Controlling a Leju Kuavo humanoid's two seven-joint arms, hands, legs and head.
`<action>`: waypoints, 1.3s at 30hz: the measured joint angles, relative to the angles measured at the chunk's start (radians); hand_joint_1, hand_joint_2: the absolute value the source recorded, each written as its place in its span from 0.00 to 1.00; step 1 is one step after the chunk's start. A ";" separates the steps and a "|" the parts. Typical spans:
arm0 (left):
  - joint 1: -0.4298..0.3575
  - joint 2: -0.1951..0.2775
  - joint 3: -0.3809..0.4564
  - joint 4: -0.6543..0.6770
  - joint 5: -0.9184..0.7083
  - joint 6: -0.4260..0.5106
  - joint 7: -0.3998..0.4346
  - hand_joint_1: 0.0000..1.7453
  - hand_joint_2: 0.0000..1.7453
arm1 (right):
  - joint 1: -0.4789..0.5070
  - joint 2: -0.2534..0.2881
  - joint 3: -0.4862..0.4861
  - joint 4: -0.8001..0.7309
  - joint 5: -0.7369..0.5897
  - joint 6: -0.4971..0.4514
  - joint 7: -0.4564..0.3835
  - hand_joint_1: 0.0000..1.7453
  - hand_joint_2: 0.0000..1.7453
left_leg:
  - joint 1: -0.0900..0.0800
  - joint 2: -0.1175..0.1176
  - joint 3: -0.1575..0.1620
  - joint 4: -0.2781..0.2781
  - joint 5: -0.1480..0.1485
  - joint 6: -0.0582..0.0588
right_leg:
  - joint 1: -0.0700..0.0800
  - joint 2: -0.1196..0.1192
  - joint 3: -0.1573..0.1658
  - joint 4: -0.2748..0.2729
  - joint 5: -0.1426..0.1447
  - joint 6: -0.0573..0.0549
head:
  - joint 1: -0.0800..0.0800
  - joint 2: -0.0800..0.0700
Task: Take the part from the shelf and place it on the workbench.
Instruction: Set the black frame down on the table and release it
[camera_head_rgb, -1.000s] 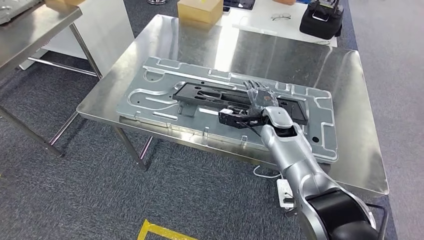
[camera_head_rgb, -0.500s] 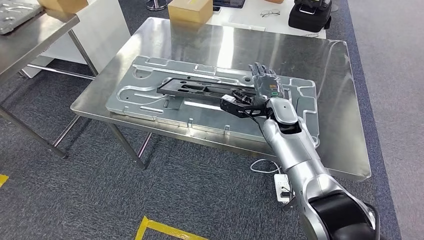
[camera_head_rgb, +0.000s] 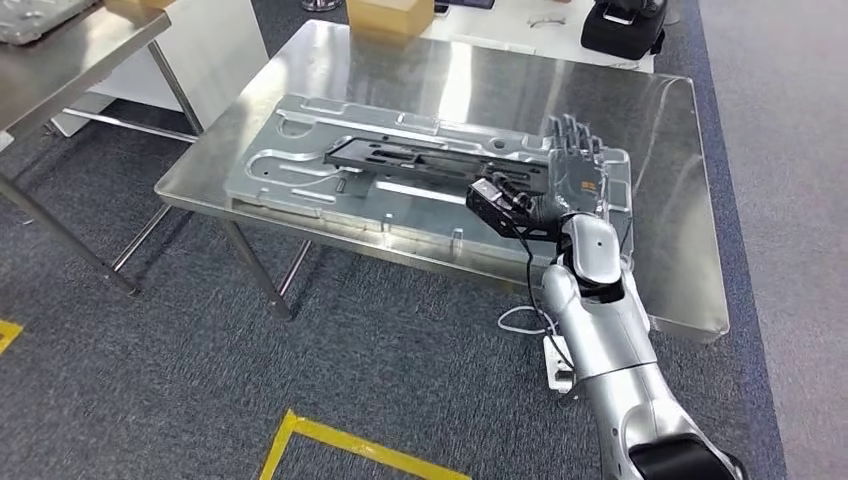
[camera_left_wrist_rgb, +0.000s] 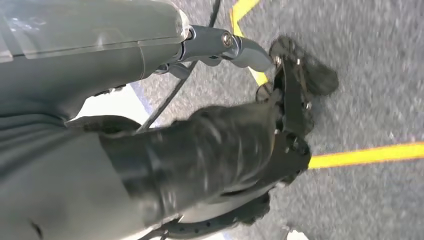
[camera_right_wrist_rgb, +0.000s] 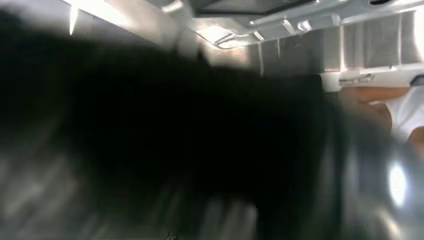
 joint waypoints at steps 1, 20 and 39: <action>0.005 0.000 -0.013 -0.007 0.003 0.011 0.000 0.00 1.00 | 0.021 -0.003 -0.008 -0.028 -0.005 0.007 0.000 0.00 1.00 | 0.001 0.003 -0.006 -0.003 0.009 0.003 | -0.002 0.001 -0.016 0.050 -0.045 0.004 | 0.000 0.000; 0.065 -0.001 -0.132 -0.101 -0.072 0.130 -0.002 0.00 1.00 | 0.301 -0.059 -0.027 -0.272 -0.089 0.092 0.004 0.00 1.00 | 0.011 0.000 -0.173 0.326 -0.134 -0.058 | -0.005 0.002 0.030 -0.034 0.013 -0.038 | 0.000 0.000; 0.068 0.000 -0.145 -0.135 -0.248 0.157 -0.002 0.00 1.00 | 0.357 -0.060 -0.086 -0.293 -0.214 0.152 0.038 0.00 1.00 | 0.005 0.011 0.006 0.011 -0.026 0.004 | -0.026 -0.002 0.000 0.086 -0.033 0.037 | 0.002 0.000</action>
